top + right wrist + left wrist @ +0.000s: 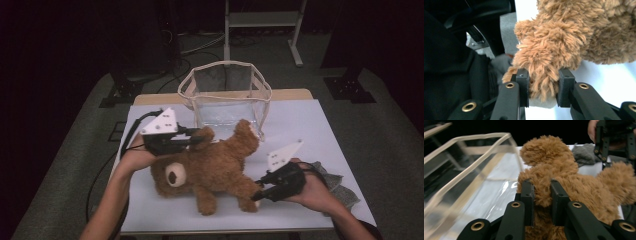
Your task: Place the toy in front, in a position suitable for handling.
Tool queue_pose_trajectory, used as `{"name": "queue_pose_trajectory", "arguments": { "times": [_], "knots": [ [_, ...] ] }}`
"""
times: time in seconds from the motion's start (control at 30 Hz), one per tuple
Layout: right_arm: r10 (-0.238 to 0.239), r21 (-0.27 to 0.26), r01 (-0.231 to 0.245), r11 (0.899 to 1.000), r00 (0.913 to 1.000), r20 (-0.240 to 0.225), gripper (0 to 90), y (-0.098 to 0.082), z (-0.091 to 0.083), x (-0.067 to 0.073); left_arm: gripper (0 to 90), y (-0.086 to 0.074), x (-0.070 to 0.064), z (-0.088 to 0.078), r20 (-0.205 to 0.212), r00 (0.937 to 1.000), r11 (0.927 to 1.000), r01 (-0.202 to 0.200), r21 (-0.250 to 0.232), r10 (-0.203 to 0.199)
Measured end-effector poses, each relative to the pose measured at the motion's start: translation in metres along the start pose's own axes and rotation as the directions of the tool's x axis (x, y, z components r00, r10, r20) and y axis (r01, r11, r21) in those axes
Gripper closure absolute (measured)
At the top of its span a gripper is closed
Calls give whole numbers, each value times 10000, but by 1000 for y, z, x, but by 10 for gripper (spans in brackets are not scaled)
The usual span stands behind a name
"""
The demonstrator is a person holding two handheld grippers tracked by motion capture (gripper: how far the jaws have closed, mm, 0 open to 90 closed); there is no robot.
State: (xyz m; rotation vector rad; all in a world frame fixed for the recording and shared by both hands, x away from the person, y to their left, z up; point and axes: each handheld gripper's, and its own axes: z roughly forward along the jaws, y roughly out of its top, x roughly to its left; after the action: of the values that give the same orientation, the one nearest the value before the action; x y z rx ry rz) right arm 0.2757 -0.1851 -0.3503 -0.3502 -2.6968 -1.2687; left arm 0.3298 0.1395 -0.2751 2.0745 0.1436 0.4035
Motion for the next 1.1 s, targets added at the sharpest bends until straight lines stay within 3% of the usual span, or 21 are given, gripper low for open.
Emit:
{"name": "queue_pose_trajectory", "arguments": {
  "times": [0.13, 0.2, 0.27, 0.33, 0.4, 0.43, 0.47, 0.5, 0.57, 0.63, 0.67, 0.73, 0.8, 0.83, 0.93, 1.1],
  "knots": [
    [626, 237, -635, 9977, 9973, 396, 683, -33, -17, -1, 761, 4, -3, 48, 802, 9968, 9999, -36, 153, 24],
    [1024, 321, -1042, 9940, 9934, 513, 683, -54, -20, -6, 758, -2, -3, 79, 1184, 9927, 9989, 157, 443, -209],
    [1457, 427, -1489, 9879, 9868, 708, 680, -74, -18, -12, 754, -10, -2, 99, 1531, 9869, 9978, 431, 513, -505],
    [1965, 363, -1993, 9793, 9780, 701, 679, -92, -13, -19, 736, -16, -2, 114, 1881, 9783, 9959, 812, 392, -872],
    [2266, 81, -2276, 9737, 9720, 618, 675, -103, -10, -24, 672, -18, -1, 120, 1962, 9740, 9936, 1094, 295, -1131],
    [2290, -28, -2293, 9734, 9716, 593, 669, -104, -10, -26, 607, -18, -1, 121, 2005, 9720, 9925, 1182, 323, -1223],
    [2296, -49, -2298, 9732, 9709, 687, 660, -104, -10, -26, 532, -18, -2, 119, 1797, 9744, 9908, 1308, 341, -1348],
    [2222, 24, -2232, 9748, 9716, 818, 639, -103, -10, -27, 411, -18, -3, 116, 1661, 9740, 9880, 1495, 397, -1540],
    [2282, -12, -2291, 9734, 9691, 942, 580, -101, -12, -28, 267, -19, -5, 109, 1634, 9664, 9801, 1952, 368, -1987],
    [2291, 30, -2301, 9732, 9699, 820, 508, -99, -14, -28, 167, -22, -8, 98, 1709, 9514, 9665, 2554, 257, -2560],
    [2156, -39, -2162, 9764, 9722, 909, 476, -96, -17, -26, 133, -24, -11, 92, 1795, 9462, 9625, 2711, 142, -2692],
    [1952, -240, -1937, 9808, 9741, 1143, 442, -89, -22, -21, 86, -25, -19, 81, 1714, 9453, 9589, 2834, -97, -2777],
    [1706, -480, -1653, 9851, 9741, 1482, 409, -78, -26, -17, 33, -23, -27, 73, 1606, 9317, 9425, 3334, -224, -3258],
    [1523, -694, -1422, 9874, 9728, 1743, 383, -71, -25, -15, 26, -22, -30, 71, 1526, 9292, 9384, 3445, -272, -3367],
    [1333, -1181, -1089, 9870, 9653, 2247, 394, -55, -22, -16, 26, -18, -40, 65, 1281, 9315, 9361, 3485, -470, -3403],
    [1212, -1286, -893, 9877, 9559, 2674, 387, -33, -8, -30, 26, -15, -49, 57, 1398, 9417, 9454, 3179, -725, -3059]
  ]
}}
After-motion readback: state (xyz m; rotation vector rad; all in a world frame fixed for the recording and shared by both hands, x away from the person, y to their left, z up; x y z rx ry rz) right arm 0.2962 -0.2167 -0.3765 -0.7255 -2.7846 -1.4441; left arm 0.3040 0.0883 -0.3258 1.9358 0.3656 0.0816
